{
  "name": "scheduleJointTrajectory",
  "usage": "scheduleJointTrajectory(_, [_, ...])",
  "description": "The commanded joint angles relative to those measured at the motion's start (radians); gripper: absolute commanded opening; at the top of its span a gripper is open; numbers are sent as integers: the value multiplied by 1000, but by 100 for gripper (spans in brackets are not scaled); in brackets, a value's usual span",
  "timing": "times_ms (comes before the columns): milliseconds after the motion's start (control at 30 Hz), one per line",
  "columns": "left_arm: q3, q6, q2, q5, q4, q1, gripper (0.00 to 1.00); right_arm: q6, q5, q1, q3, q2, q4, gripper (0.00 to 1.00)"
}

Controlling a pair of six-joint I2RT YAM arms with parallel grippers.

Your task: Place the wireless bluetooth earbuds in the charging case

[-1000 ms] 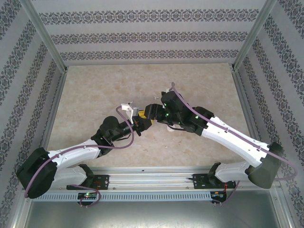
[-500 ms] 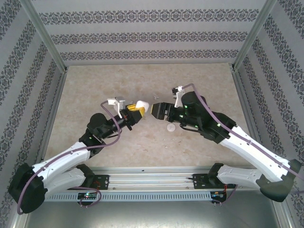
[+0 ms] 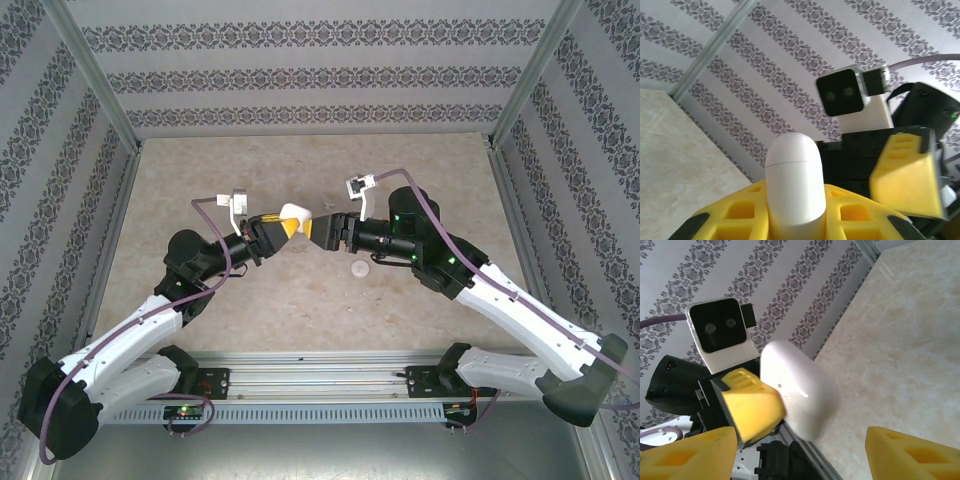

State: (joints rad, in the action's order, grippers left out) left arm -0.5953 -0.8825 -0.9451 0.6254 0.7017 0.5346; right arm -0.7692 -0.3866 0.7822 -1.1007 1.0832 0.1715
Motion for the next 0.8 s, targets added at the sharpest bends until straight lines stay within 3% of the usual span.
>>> scheduleJointTrajectory(0, [-34,-78,6,55,94,-10,12,-42,-72,-19,36,-3,-136,65])
scheduleJointTrajectory(233, [-36,-114,11,73,115,-10,12,-80,-151,-28,55,5,-202,53])
scheduleJointTrajectory(533, [-43,-142,10,91,127,-10,12,-101,-211,-33,57,52,-259,31])
scheduleJointTrajectory(767, [-59,-125,34,161,50,-52,26,-51,-235,-63,49,46,-219,18])
